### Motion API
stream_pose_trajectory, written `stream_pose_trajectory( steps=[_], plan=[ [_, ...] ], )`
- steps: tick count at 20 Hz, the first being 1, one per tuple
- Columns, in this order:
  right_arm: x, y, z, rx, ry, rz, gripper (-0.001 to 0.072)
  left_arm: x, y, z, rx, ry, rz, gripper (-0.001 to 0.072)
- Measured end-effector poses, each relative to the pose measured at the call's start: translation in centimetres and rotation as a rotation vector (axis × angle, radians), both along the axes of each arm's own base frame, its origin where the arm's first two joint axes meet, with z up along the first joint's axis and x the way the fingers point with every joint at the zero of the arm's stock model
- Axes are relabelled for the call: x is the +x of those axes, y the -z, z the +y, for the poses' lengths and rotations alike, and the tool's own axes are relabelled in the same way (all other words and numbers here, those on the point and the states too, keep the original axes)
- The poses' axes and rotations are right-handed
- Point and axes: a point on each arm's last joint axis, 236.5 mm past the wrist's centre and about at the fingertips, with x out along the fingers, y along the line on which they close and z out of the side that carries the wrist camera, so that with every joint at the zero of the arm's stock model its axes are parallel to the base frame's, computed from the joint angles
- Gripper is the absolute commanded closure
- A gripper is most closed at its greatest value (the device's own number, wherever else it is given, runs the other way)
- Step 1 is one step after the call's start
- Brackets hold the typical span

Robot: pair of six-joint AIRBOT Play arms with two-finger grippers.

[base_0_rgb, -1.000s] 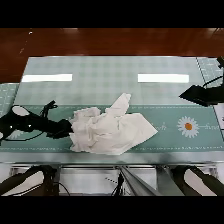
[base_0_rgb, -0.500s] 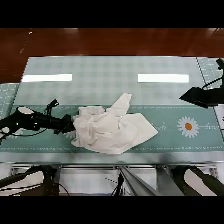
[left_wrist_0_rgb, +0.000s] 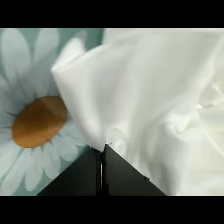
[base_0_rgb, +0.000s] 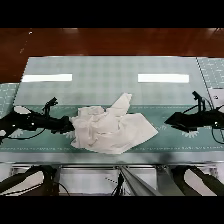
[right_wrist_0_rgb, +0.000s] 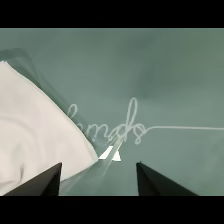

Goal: Fold the shirts.

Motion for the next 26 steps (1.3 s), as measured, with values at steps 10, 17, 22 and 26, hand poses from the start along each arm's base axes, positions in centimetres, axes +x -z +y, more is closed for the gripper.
stream_pose_trajectory(
  steps=[10, 17, 22, 26],
  plan=[
    [-0.1, 4.4, 8.9, 0.063, 0.065, -0.006, 0.0492, -0.1, -1.6, -0.5, -0.028, 0.03, -0.047, 0.0688],
    [3.4, -0.2, 12.2, 0.134, 0.045, -0.171, 0.0685, 2.8, -5.4, -0.6, -0.046, 0.052, -0.178, 0.0689],
    [8.3, -15.1, 10.5, 0.185, 0.052, -0.572, 0.0685, 9.2, -17.7, 2.5, 0.022, -0.025, -0.539, 0.0689],
    [8.9, -27.7, 7.1, 0.156, 0.117, -0.892, 0.0685, 10.7, -31.3, 5.6, 0.118, -0.144, -0.858, 0.0689]
  ],
)
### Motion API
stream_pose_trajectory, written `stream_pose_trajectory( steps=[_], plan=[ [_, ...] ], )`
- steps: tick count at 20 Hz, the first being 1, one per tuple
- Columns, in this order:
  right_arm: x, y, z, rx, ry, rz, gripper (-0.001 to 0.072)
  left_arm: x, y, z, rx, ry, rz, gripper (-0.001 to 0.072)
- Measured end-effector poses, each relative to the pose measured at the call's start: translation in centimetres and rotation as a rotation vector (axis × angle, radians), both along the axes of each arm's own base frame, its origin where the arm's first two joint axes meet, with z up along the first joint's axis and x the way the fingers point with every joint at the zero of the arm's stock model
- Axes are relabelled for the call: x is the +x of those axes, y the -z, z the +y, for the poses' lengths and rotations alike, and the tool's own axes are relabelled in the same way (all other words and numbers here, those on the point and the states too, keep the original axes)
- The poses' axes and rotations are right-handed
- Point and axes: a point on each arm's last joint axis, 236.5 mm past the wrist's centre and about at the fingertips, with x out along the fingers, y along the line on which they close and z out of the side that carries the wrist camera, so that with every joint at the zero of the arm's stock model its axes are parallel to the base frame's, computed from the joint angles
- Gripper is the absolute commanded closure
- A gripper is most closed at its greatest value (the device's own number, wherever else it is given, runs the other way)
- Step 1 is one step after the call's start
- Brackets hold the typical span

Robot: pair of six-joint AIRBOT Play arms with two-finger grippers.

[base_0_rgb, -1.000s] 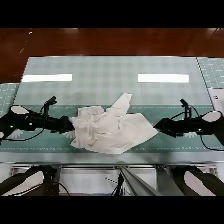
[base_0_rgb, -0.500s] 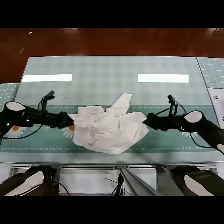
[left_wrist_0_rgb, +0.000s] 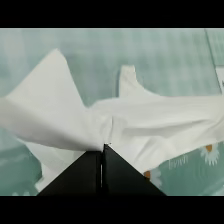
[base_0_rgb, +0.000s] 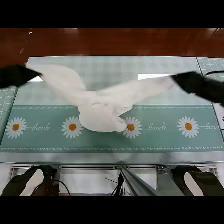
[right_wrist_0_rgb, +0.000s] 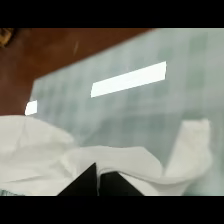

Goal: Fold the shirts.

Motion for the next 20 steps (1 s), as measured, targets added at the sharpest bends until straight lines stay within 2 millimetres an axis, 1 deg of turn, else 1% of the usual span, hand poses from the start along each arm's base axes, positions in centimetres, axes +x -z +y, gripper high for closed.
stream_pose_trajectory(
  steps=[2, 3, 6, 8, 10, 11, 13, 15, 16, 17, 18, 20],
  plan=[
    [-0.7, -5.6, -1.2, -0.013, 0.043, -0.132, 0.0685, -0.8, -6.5, 0.7, 0.04, -0.058, -0.159, 0.0689],
    [-1.2, -8.2, -1.6, -0.02, 0.058, -0.193, 0.0685, -1.5, -9.8, 0.7, 0.057, -0.078, -0.244, 0.0689],
    [-3.2, -15.7, -2.3, -0.05, 0.097, -0.373, 0.0685, -4.6, -19.6, 0.3, 0.117, -0.138, -0.515, 0.069],
    [-5.0, -20.7, -2.4, -0.063, 0.122, -0.497, 0.0685, -7.5, -25.2, -0.6, 0.148, -0.158, -0.676, 0.069],
    [-7.1, -25.2, -2.5, -0.079, 0.148, -0.617, 0.0685, -10.5, -29.5, -1.6, 0.181, -0.169, -0.806, 0.0691],
    [-8.3, -27.3, -2.6, -0.083, 0.162, -0.673, 0.0685, -11.9, -31.1, -2.2, 0.194, -0.171, -0.861, 0.0691],
    [-10.8, -30.7, -2.6, -0.103, 0.188, -0.76, 0.0685, -14.6, -34.0, -2.8, 0.233, -0.193, -0.956, 0.0692],
    [-12.8, -32.8, -2.8, -0.131, 0.215, -0.798, 0.0685, -16.9, -36.0, -2.7, 0.294, -0.242, -1.025, 0.0692],
    [-13.7, -33.2, -2.8, -0.149, 0.223, -0.797, 0.0686, -17.7, -36.4, -2.4, 0.33, -0.271, -1.039, 0.0692],
    [-14.3, -33.2, -2.9, -0.175, 0.233, -0.781, 0.0685, -18.4, -36.6, -2.2, 0.361, -0.292, -1.042, 0.0692],
    [-14.9, -32.8, -3.1, -0.21, 0.244, -0.752, 0.0685, -18.8, -36.3, -2.0, 0.389, -0.302, -1.027, 0.0692],
    [-15.3, -31.0, -3.8, -0.288, 0.267, -0.663, 0.0686, -18.9, -34.3, -1.6, 0.449, -0.304, -0.943, 0.0692]
  ],
)
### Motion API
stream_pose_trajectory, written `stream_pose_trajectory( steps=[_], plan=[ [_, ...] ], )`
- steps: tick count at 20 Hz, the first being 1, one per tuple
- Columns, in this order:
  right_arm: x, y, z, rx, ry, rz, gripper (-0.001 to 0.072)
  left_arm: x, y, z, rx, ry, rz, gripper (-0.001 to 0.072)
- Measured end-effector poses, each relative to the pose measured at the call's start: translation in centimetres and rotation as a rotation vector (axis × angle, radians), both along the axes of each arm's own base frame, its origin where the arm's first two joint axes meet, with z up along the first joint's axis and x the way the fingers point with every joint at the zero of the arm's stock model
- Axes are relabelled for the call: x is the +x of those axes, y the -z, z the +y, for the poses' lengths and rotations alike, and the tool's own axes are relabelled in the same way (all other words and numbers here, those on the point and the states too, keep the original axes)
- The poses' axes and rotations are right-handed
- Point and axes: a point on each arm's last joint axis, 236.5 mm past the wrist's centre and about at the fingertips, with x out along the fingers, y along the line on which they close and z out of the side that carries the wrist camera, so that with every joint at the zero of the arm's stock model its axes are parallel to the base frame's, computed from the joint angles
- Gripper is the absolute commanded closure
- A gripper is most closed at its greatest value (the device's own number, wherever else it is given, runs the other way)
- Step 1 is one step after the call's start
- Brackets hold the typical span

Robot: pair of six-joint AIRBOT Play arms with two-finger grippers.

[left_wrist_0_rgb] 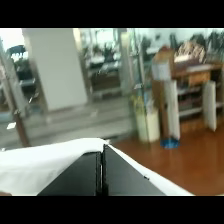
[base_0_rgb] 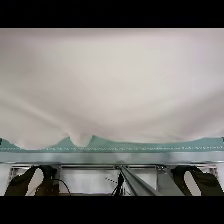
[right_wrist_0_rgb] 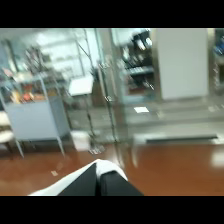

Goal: Fold the shirts.

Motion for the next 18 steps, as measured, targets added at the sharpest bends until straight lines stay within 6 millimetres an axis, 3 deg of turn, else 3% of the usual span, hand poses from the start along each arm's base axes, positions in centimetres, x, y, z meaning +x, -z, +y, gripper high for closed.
stream_pose_trajectory(
  steps=[4, 8, 14, 18],
  plan=[
    [1.3, 7.1, -3.5, -0.107, 0.143, 0.313, 0.0685, 2.1, 5.9, 1.1, 0.007, -0.013, 0.249, 0.0692],
    [4.8, 14.4, -6.5, -0.209, 0.188, 0.644, 0.0685, 6.4, 12.0, 1.4, -0.066, 0.084, 0.498, 0.0691],
    [14.8, 24.9, -8.9, -0.246, 0.104, 1.031, 0.0685, 16.5, 18.8, 1.8, -0.193, 0.24, 0.731, 0.069],
    [21.7, 31.0, -8.8, -0.198, 0.02, 1.136, 0.0685, 23.8, 25.2, 0.0, -0.228, 0.339, 0.899, 0.069]
  ],
)
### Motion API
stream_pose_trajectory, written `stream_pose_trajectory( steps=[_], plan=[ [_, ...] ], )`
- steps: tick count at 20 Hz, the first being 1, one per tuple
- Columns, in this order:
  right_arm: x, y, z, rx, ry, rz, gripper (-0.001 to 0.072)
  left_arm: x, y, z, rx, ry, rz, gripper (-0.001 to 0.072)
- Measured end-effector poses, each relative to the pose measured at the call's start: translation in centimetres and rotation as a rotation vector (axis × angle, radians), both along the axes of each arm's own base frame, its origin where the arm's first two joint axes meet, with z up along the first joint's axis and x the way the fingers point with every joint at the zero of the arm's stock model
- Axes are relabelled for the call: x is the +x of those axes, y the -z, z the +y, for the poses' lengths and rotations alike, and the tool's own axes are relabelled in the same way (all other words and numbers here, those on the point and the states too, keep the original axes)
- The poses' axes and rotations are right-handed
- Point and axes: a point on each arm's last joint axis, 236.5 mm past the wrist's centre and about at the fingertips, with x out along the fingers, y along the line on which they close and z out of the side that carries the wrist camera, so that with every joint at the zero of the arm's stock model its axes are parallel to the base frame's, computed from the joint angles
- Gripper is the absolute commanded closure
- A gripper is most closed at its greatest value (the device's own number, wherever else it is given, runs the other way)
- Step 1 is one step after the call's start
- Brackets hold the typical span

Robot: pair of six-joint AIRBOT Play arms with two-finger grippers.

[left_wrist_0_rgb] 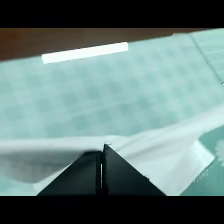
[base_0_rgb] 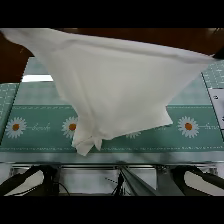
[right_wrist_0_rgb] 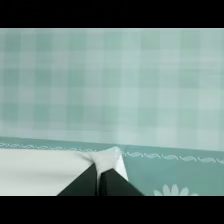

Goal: Fold the shirts.

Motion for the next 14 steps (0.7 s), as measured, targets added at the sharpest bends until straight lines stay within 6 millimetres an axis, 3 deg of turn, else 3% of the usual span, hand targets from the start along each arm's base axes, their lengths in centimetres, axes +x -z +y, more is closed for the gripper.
stream_pose_trajectory(
  steps=[3, 6, 9, 12, 13, 14],
  plan=[
    [4.5, 3.9, -0.2, 0.045, 0.006, 0.02, 0.0685, 4.7, 6.4, -2.4, -0.032, 0.075, 0.139, 0.0688],
    [7.9, 8.1, -0.5, 0.083, 0.021, 0.051, 0.0685, 7.8, 13.5, -4.1, -0.051, 0.121, 0.29, 0.0688],
    [9.8, 12.6, -0.6, 0.109, 0.031, 0.118, 0.0684, 9.2, 19.8, -5.3, -0.063, 0.155, 0.432, 0.0689],
    [10.6, 16.7, -0.6, 0.133, 0.036, 0.193, 0.0684, 8.8, 24.8, -6.0, -0.073, 0.191, 0.577, 0.0684],
    [10.7, 17.7, -0.5, 0.142, 0.036, 0.212, 0.0658, 8.6, 25.9, -6.1, -0.078, 0.192, 0.621, 0.0591],
    [10.9, 18.3, -0.4, 0.154, 0.036, 0.221, 0.0501, 8.4, 26.7, -6.1, -0.086, 0.185, 0.655, 0.0363]
  ],
)
